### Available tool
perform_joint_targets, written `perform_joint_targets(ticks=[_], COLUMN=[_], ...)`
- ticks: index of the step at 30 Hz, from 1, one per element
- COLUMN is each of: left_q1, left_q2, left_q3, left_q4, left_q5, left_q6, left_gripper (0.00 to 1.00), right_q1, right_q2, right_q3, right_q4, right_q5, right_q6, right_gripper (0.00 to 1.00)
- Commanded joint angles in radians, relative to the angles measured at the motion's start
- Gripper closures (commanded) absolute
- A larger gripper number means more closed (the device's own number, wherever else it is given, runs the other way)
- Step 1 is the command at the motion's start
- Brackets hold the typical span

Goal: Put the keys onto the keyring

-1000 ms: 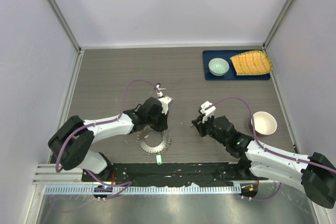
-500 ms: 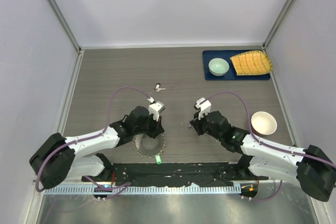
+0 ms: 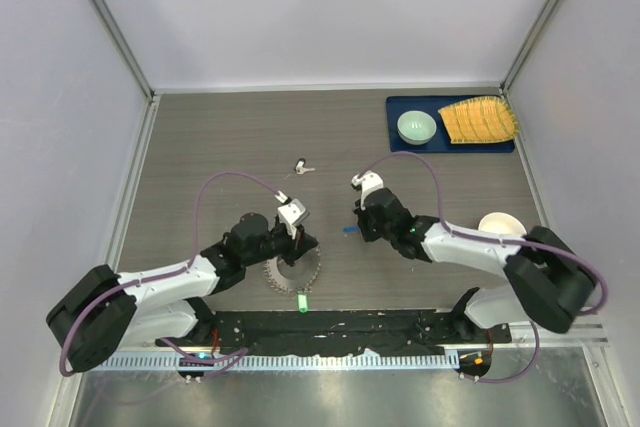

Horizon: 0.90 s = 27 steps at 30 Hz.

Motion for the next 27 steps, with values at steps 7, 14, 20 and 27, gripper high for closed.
perform_joint_targets(ticks=[7,14,20,27], left_q1=[0.007,0.009,0.009,0.007], left_q2=[-0.066,-0.073,-0.089,-0.11], left_q3=[-0.058,-0.076,-0.089,-0.109], left_q4=[0.194,0.217,0.231,0.248], left_q5=[-0.014,-0.008,0.004,0.016], left_q6=[0.095,0.101,0.118,0.136], left_gripper=[1.0,1.0,1.0,1.0], right_q1=[-0.075,-0.08,-0.078,-0.078], right_q2=[0.349,0.375,0.18,-0.028], right_q3=[0.223,0.237,0.131,-0.054], right_q4=[0.076,0.105,0.217,0.409], right_q5=[0.009,-0.006,-0.098,-0.302], right_q6=[-0.045,-0.055,-0.111,-0.223], right_gripper=[0.99,0.96,0.81,0.65])
